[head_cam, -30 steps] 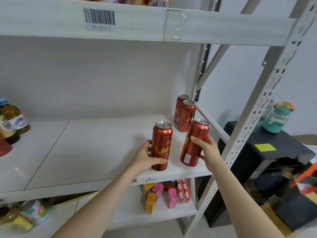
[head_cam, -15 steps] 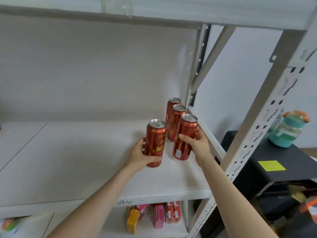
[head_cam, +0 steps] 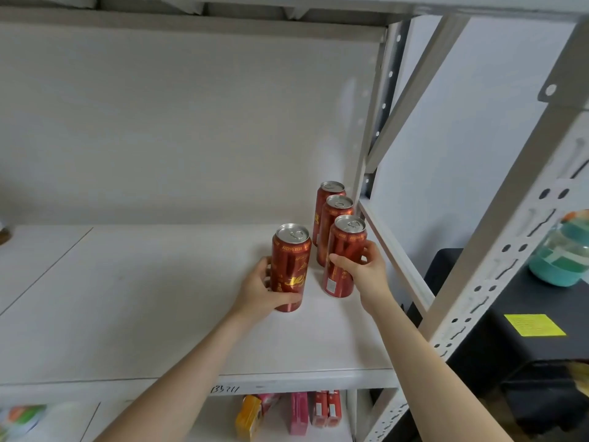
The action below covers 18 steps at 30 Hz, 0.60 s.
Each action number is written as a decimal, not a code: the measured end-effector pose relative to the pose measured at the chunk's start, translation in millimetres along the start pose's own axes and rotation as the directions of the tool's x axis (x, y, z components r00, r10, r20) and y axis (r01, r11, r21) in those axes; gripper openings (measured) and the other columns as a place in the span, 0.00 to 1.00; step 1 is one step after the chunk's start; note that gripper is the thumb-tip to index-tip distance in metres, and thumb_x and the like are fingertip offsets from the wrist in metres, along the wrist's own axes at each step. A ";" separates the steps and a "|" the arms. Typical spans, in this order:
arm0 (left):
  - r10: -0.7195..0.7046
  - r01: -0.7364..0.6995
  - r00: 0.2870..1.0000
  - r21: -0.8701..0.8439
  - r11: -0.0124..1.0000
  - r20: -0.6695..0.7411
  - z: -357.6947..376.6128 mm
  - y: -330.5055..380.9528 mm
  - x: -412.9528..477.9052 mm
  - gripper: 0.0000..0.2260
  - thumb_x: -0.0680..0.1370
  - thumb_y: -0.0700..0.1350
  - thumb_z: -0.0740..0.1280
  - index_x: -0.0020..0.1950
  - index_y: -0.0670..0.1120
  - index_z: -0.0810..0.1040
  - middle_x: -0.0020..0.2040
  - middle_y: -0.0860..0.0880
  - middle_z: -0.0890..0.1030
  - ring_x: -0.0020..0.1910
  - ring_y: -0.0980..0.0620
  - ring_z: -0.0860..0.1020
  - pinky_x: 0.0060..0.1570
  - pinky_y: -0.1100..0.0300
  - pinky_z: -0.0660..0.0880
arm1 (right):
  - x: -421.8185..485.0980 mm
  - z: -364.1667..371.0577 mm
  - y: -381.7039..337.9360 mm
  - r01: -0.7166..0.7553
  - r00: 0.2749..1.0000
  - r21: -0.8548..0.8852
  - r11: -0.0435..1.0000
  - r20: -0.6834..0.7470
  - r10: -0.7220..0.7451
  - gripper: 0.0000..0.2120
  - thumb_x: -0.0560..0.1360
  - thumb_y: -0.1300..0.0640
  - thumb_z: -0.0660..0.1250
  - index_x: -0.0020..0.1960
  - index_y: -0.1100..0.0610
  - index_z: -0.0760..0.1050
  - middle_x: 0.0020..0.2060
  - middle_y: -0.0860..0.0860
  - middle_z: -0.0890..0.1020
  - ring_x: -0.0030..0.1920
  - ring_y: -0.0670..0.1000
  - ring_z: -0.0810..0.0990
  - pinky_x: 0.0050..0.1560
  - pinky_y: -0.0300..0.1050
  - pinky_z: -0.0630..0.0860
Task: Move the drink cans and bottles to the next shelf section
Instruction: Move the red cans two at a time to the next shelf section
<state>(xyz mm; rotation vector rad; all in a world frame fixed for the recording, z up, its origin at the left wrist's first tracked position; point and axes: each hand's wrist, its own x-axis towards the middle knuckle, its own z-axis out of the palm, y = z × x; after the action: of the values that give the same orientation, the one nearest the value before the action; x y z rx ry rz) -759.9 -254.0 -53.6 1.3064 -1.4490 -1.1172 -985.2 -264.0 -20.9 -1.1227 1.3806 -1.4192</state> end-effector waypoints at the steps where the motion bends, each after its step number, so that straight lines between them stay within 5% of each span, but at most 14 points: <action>1: 0.001 -0.001 1.000 -0.004 1.000 0.001 -0.1 0.0 -0.1 0.33 0.53 0.51 0.84 0.53 0.67 0.75 0.54 0.57 0.83 0.54 0.56 0.82 0.52 0.57 0.80 | 1.2 0.5 0.6 0.000 1.000 0.000 1.000 -0.001 0.000 0.29 0.66 0.53 0.80 0.61 0.46 0.69 0.53 0.42 0.79 0.52 0.45 0.78 0.47 0.43 0.75; 7: 0.003 -0.003 1.000 -0.014 1.000 0.013 -2.0 -1.7 -1.5 0.34 0.53 0.52 0.84 0.54 0.69 0.74 0.55 0.60 0.83 0.55 0.58 0.81 0.50 0.62 0.79 | 7.7 3.5 3.1 -0.004 1.000 0.007 1.000 -0.001 0.004 0.30 0.67 0.53 0.80 0.63 0.47 0.69 0.56 0.44 0.78 0.55 0.49 0.78 0.52 0.48 0.76; 13: 0.008 -0.007 1.000 -0.021 1.000 0.030 -4.1 -3.2 -3.2 0.37 0.54 0.51 0.83 0.60 0.59 0.73 0.59 0.54 0.81 0.58 0.54 0.80 0.57 0.55 0.79 | 12.5 5.8 6.7 0.004 1.000 -0.018 1.000 -0.008 -0.004 0.32 0.67 0.51 0.80 0.65 0.48 0.68 0.55 0.43 0.78 0.56 0.50 0.78 0.54 0.49 0.76; 18: 0.000 0.000 0.998 0.005 1.000 0.066 -14.4 -9.3 -7.0 0.36 0.58 0.41 0.84 0.63 0.54 0.75 0.56 0.51 0.82 0.51 0.56 0.83 0.46 0.66 0.79 | 3.5 1.6 12.4 -0.009 0.999 -0.030 1.000 -0.050 0.007 0.39 0.65 0.46 0.80 0.70 0.48 0.64 0.62 0.46 0.74 0.61 0.49 0.75 0.52 0.44 0.73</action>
<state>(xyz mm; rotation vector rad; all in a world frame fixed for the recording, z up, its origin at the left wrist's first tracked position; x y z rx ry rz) -743.3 -248.5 -59.6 1.2835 -1.5014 -1.1670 -984.8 -268.4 -33.2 -1.1067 1.4446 -1.4335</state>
